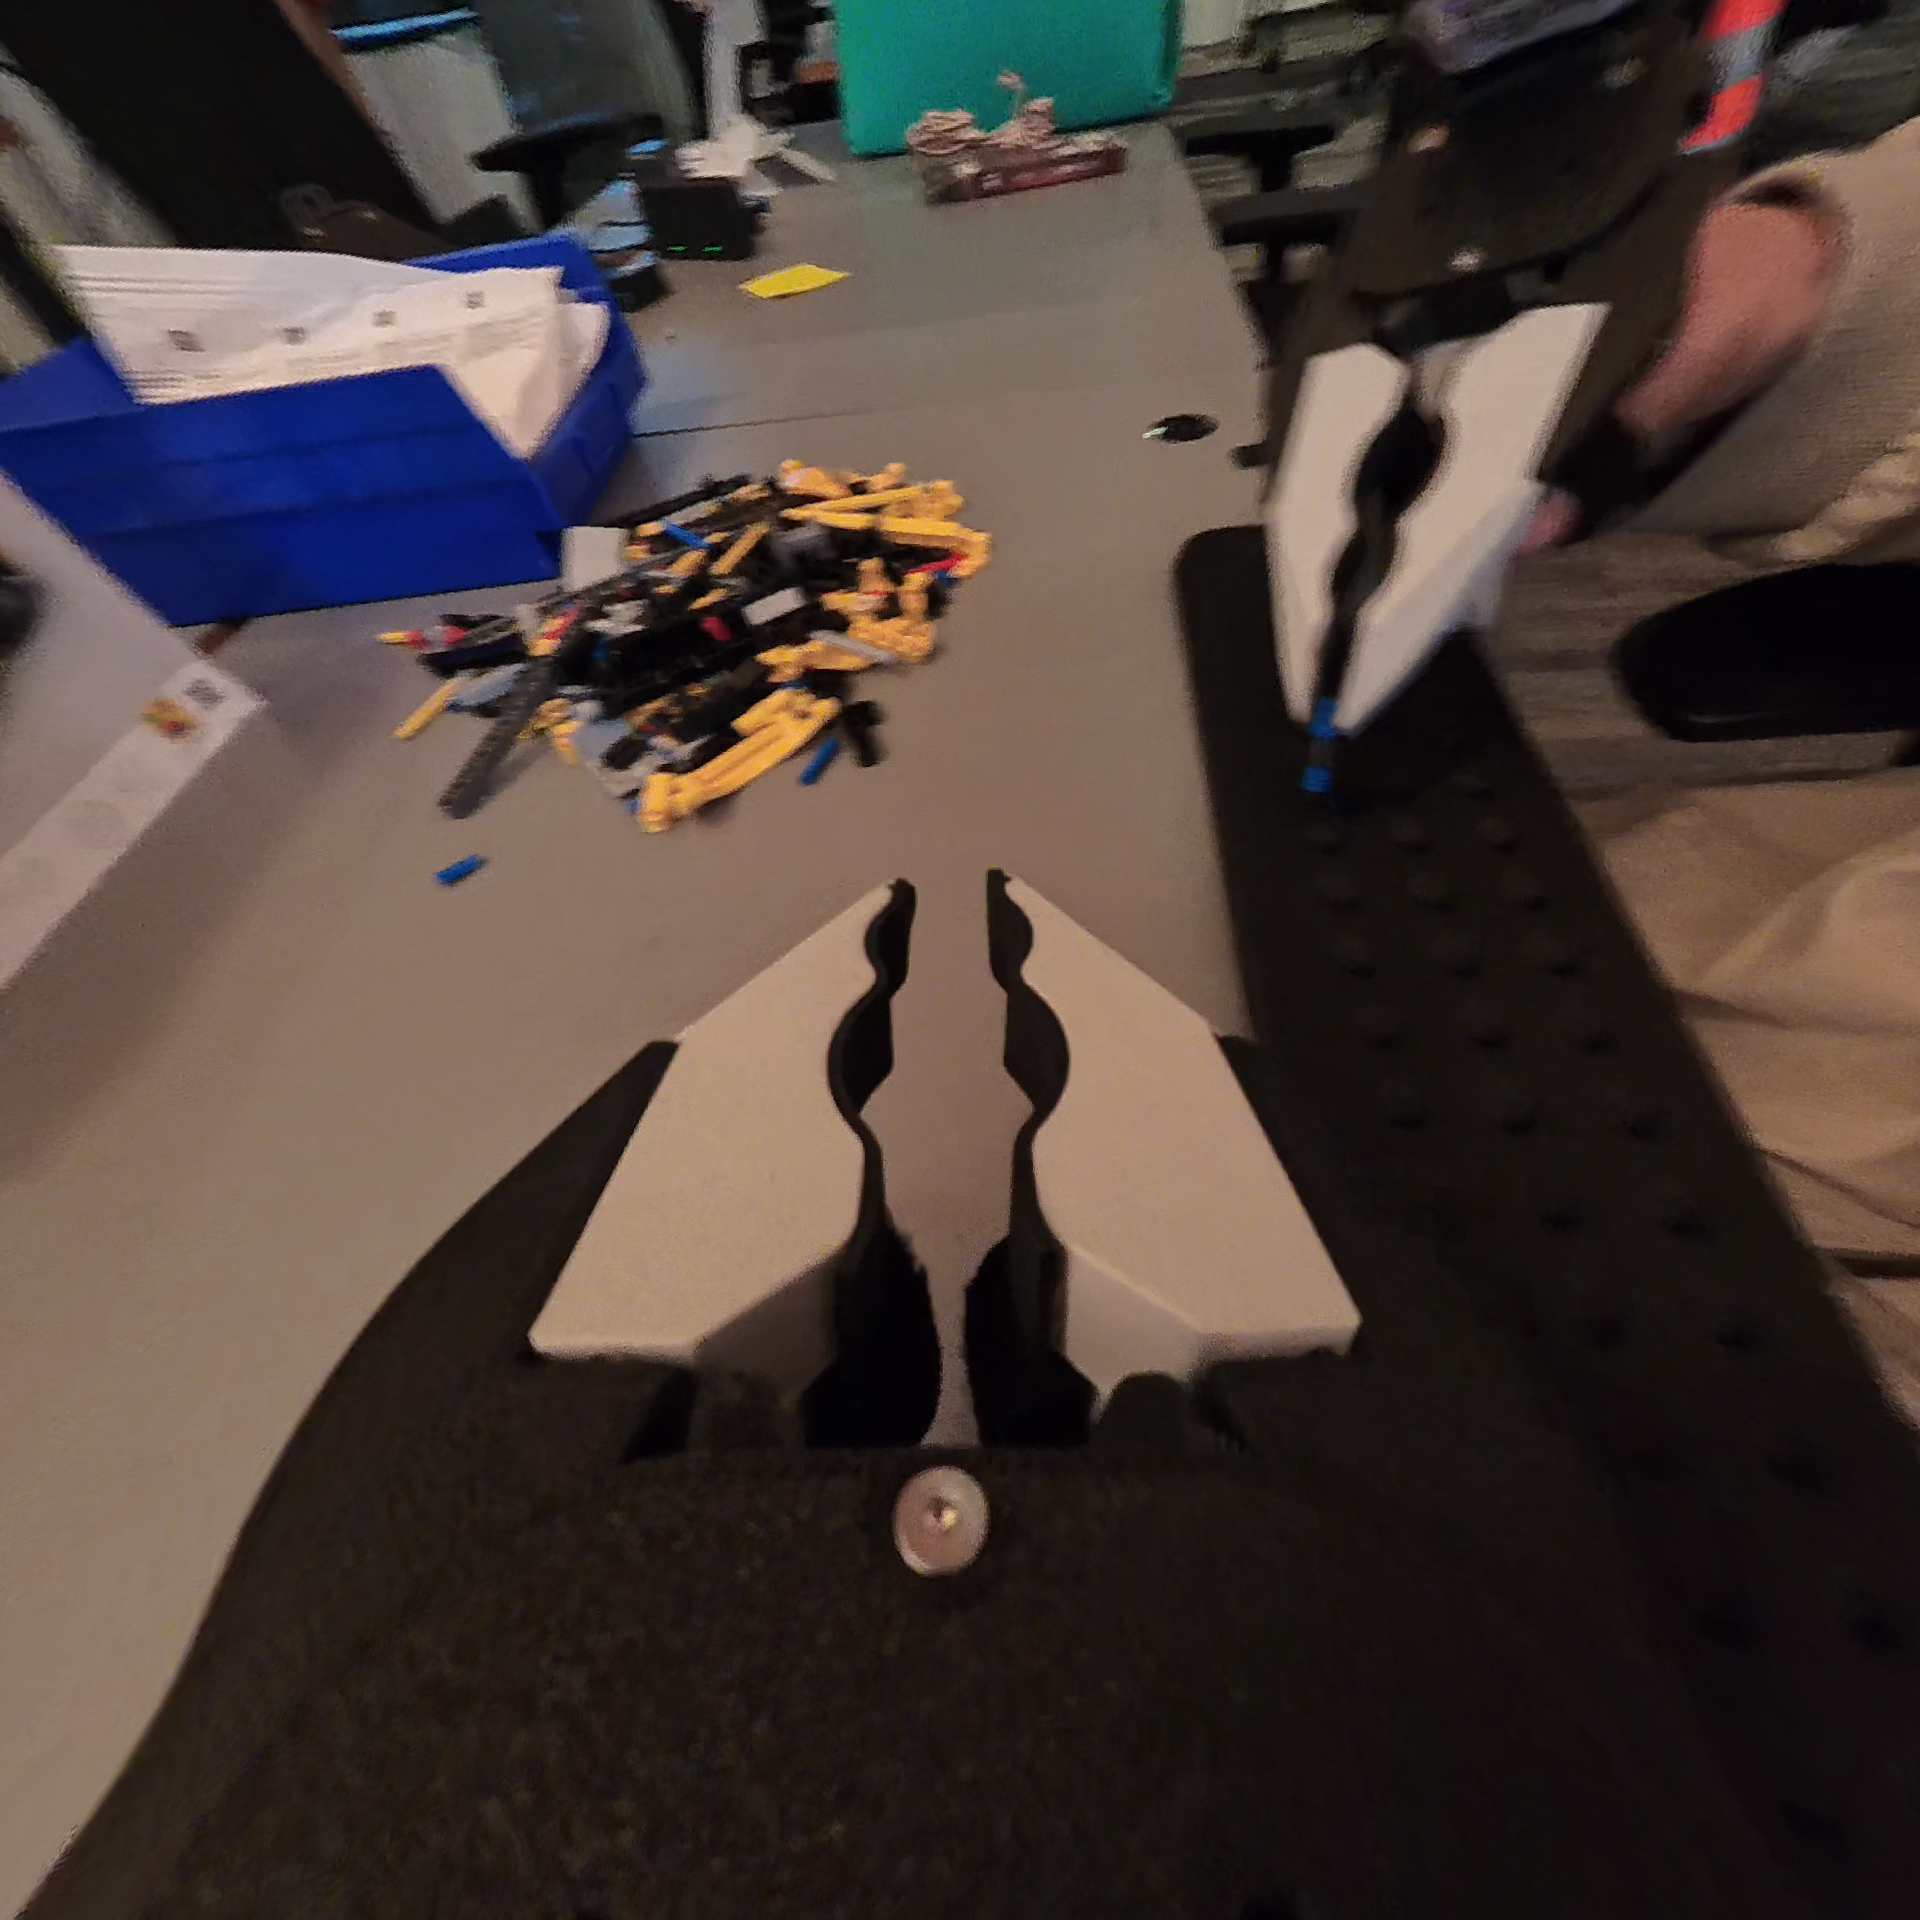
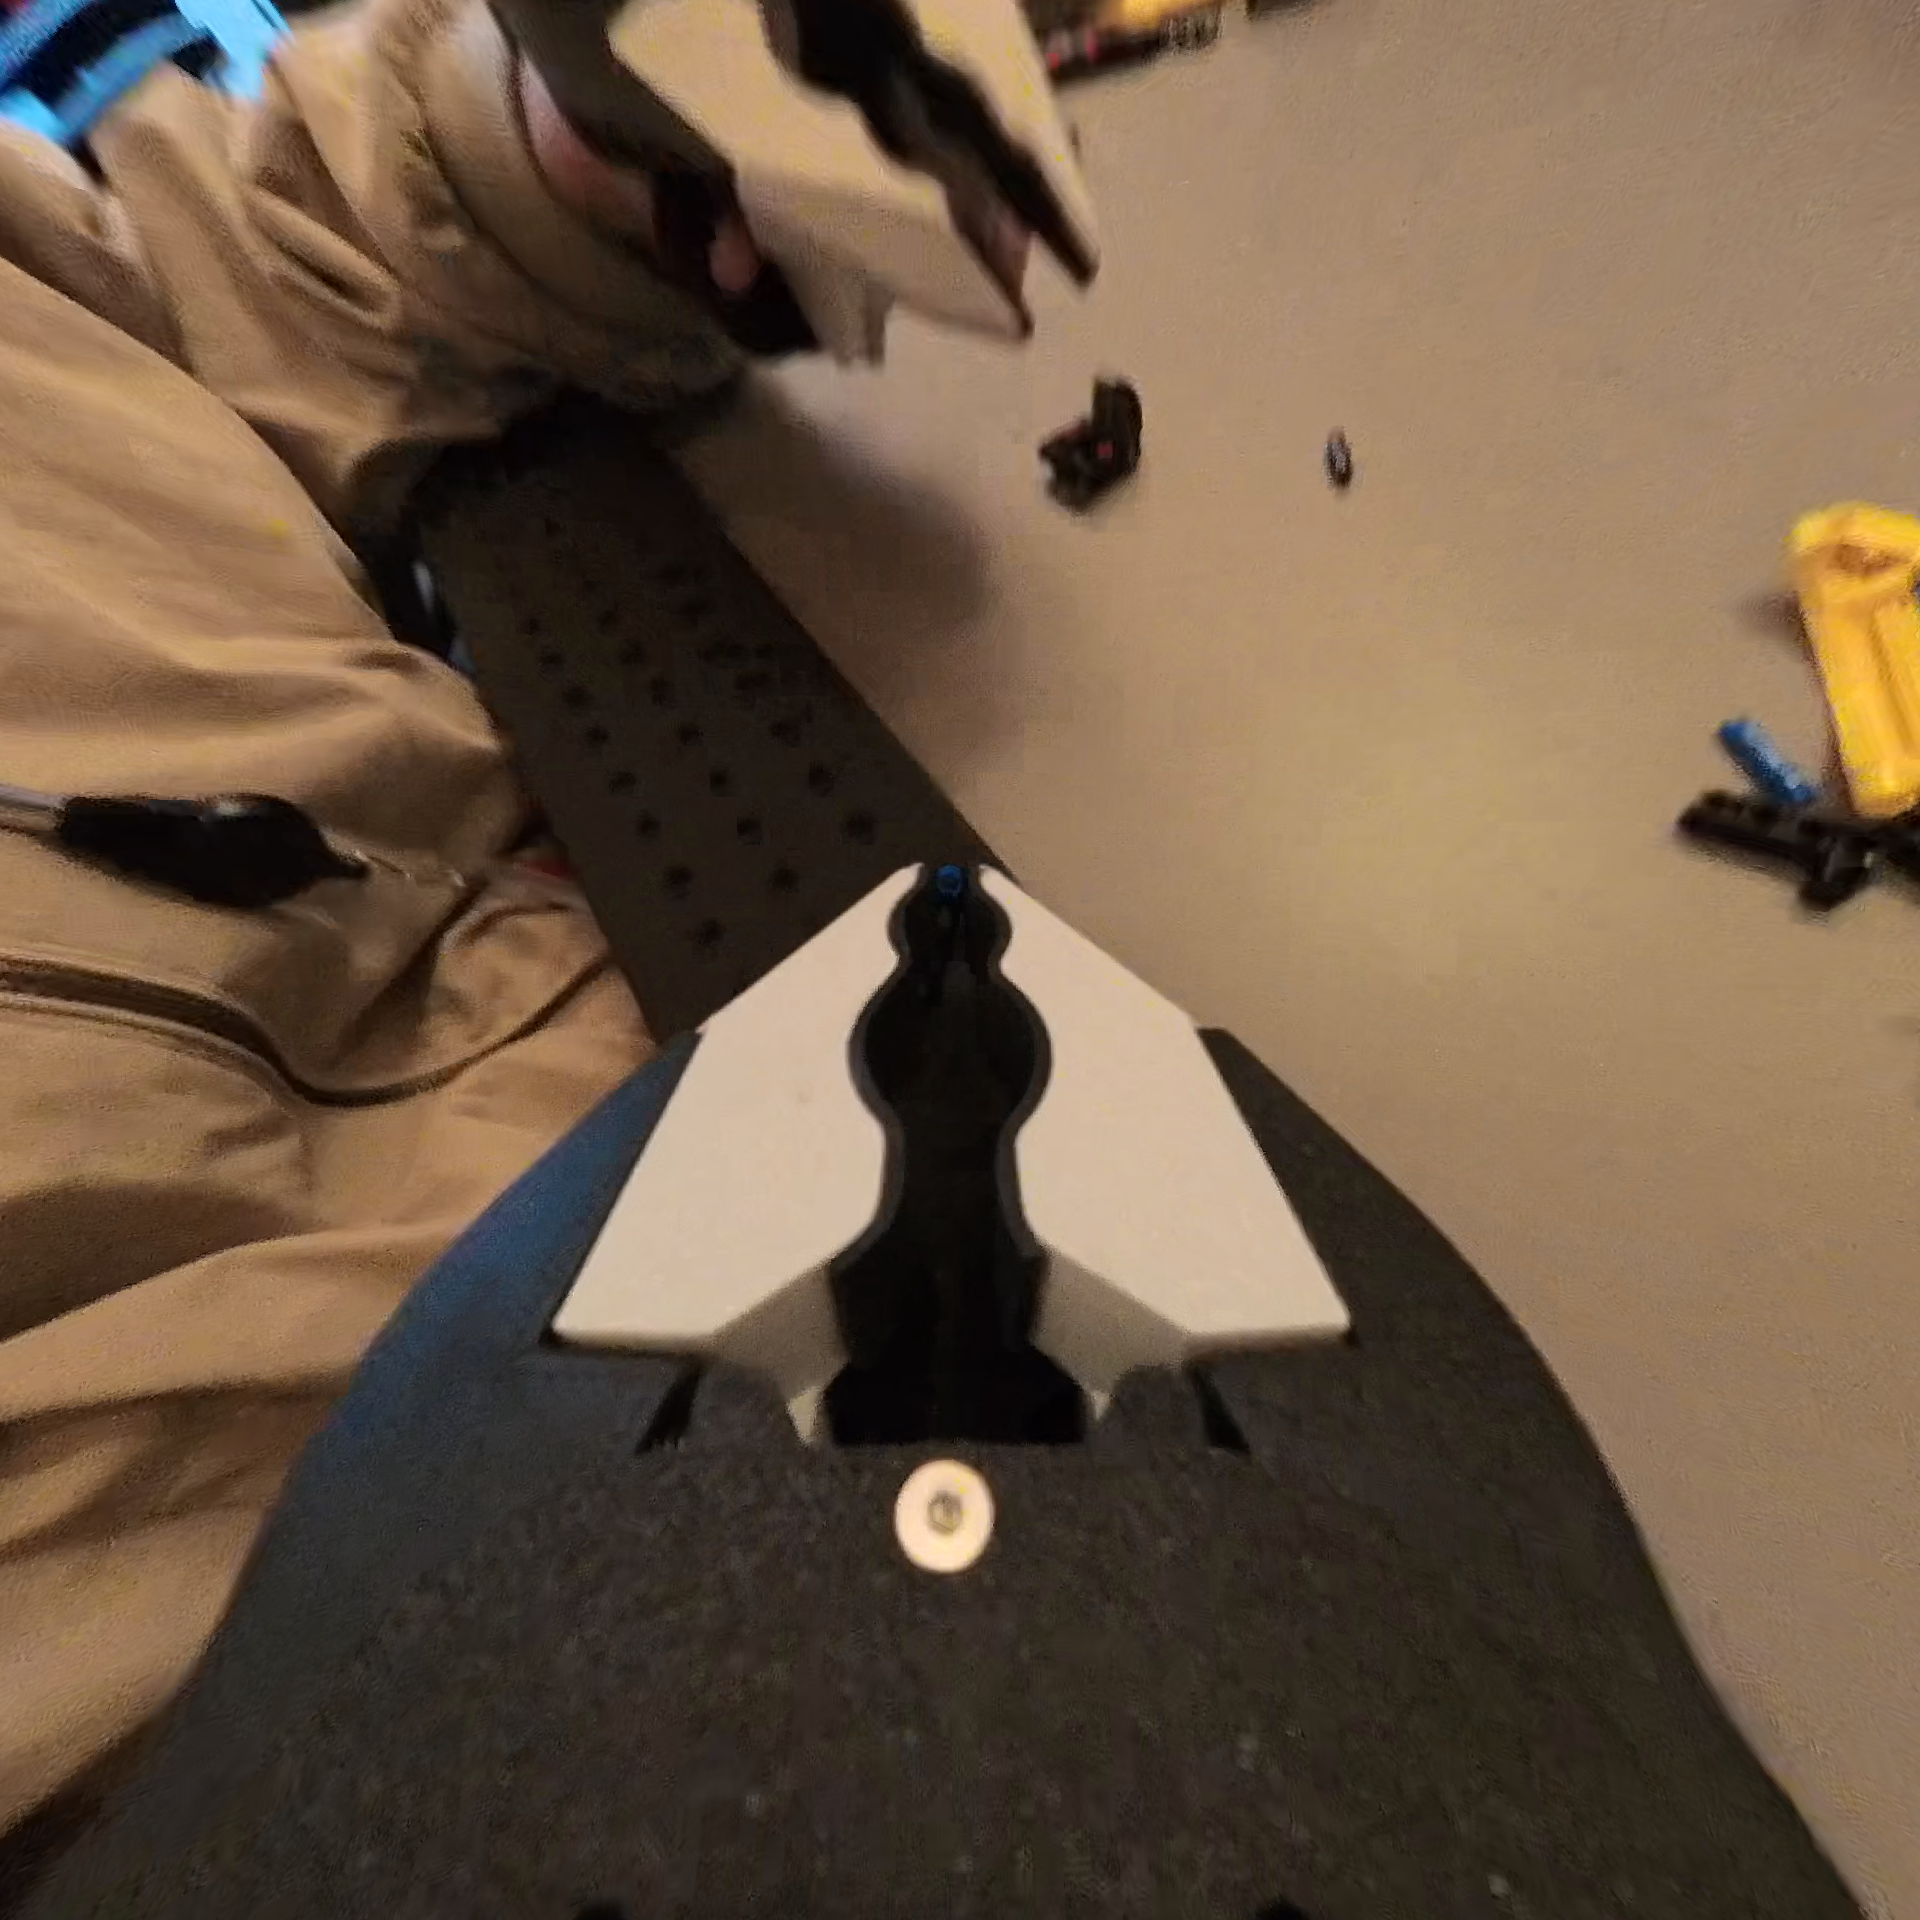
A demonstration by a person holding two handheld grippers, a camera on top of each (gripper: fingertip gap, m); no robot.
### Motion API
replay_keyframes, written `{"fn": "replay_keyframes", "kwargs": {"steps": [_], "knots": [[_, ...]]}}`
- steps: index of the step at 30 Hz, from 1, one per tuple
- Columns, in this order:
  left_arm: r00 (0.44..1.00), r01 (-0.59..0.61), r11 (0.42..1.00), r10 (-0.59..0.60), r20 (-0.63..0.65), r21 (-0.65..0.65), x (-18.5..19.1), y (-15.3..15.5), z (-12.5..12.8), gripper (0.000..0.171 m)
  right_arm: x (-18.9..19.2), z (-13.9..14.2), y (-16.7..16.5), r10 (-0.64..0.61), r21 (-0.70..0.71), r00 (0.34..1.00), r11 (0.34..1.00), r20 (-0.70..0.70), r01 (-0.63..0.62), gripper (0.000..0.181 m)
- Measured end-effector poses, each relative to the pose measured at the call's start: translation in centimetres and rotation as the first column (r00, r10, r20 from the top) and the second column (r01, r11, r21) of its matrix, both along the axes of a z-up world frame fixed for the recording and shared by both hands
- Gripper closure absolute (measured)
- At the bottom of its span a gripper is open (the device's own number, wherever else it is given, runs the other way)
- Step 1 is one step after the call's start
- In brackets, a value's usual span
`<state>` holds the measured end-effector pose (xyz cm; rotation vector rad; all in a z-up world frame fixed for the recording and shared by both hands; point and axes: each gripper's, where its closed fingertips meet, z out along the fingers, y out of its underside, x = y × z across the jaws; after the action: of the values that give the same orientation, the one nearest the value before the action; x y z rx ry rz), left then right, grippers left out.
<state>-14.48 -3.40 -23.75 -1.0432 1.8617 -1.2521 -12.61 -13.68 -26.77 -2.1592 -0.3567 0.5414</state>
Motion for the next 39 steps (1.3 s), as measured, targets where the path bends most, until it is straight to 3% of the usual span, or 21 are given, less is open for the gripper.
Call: {"fn": "replay_keyframes", "kwargs": {"steps": [2,4,8,10,15,18,23,24,26,27,28,30,32,35,37,39], "knots": [[0.993,0.111,0.984,-0.114,-0.012,-0.14,-0.8,-2.7,0.9,0.15,-0.7,3.9,1.5,0.011,0.195,0.996,0.981,-0.093,0.007,0.178],[0.976,0.207,0.922,-0.218,0.006,-0.328,-1.7,-5.0,2.8,0.138,-1.4,7.1,2.8,0.037,0.337,0.978,0.941,-0.207,0.036,0.178],[0.968,0.225,0.775,-0.246,0.047,-0.591,-1.6,-6.0,5.3,0.139,-2.3,10.1,5.2,0.078,0.478,0.931,0.871,-0.356,0.11,0.179],[0.979,0.196,0.754,-0.189,0.079,-0.626,-1.1,-5.1,6.0,0.144,-3.0,10.2,6.4,0.087,0.484,0.922,0.867,-0.378,0.117,0.179],[0.984,0.176,0.768,-0.14,0.107,-0.616,-1.1,-3.7,6.1,0.164,-3.7,10.0,8.2,0.11,0.472,0.899,0.874,-0.423,0.115,0.178],[0.981,0.18,0.806,-0.108,0.16,-0.564,-1.3,-3.2,6.5,0.165,-3.6,10.2,8.4,0.139,0.455,0.87,0.884,-0.473,0.106,0.179],[0.978,0.183,0.783,-0.085,0.189,-0.594,-1.5,-2.1,7.5,0.165,-3.3,10.4,8.8,0.161,0.434,0.857,0.898,-0.49,0.079,0.179],[0.973,0.178,0.749,-0.037,0.228,-0.638,-1.7,-0.8,8.3,0.164,-2.7,10.8,8.7,0.15,0.447,0.848,0.887,-0.508,0.111,0.178],[0.947,0.181,0.572,0.118,0.298,-0.8,-2.9,5.0,11.1,0.165,2.7,12.2,7.6,0.085,0.463,0.763,0.836,-0.64,0.295,0.179],[0.942,0.156,0.548,0.169,0.291,-0.822,-3.2,7.3,11.3,0.165,4.4,10.9,7.3,0.018,0.424,0.792,0.851,-0.611,0.309,0.179],[0.939,0.111,0.58,0.204,0.276,-0.807,-3.2,8.5,10.9,0.165,6.3,9.3,7.1,-0.084,0.389,0.841,0.859,-0.535,0.333,0.179],[0.946,0.034,0.702,0.207,0.249,-0.712,-2.5,8.4,9.8,0.165,11.6,6.7,6.7,-0.303,0.318,0.907,0.864,-0.292,0.391,0.178],[0.966,-0.06,0.817,0.192,0.172,-0.574,-1.0,6.8,7.4,0.165,18.1,4.1,6.5,-0.496,0.244,0.869,0.843,0.002,0.48,0.178],[0.973,-0.164,0.908,0.214,0.091,-0.384,0.6,5.1,4.3,0.165,23.7,1.4,7.8,-0.54,0.191,0.8,0.841,0.26,0.506,0.178],[0.97,-0.212,0.92,0.24,0.047,-0.33,1.1,4.9,2.9,0.165,25.6,0.0,8.6,-0.543,0.161,0.775,0.839,0.324,0.52,0.168],[0.956,-0.278,0.942,0.291,0.048,-0.187,1.4,5.5,1.5,0.165,26.5,-0.2,8.7,-0.569,0.151,0.756,0.82,0.324,0.552,0.164]]}}
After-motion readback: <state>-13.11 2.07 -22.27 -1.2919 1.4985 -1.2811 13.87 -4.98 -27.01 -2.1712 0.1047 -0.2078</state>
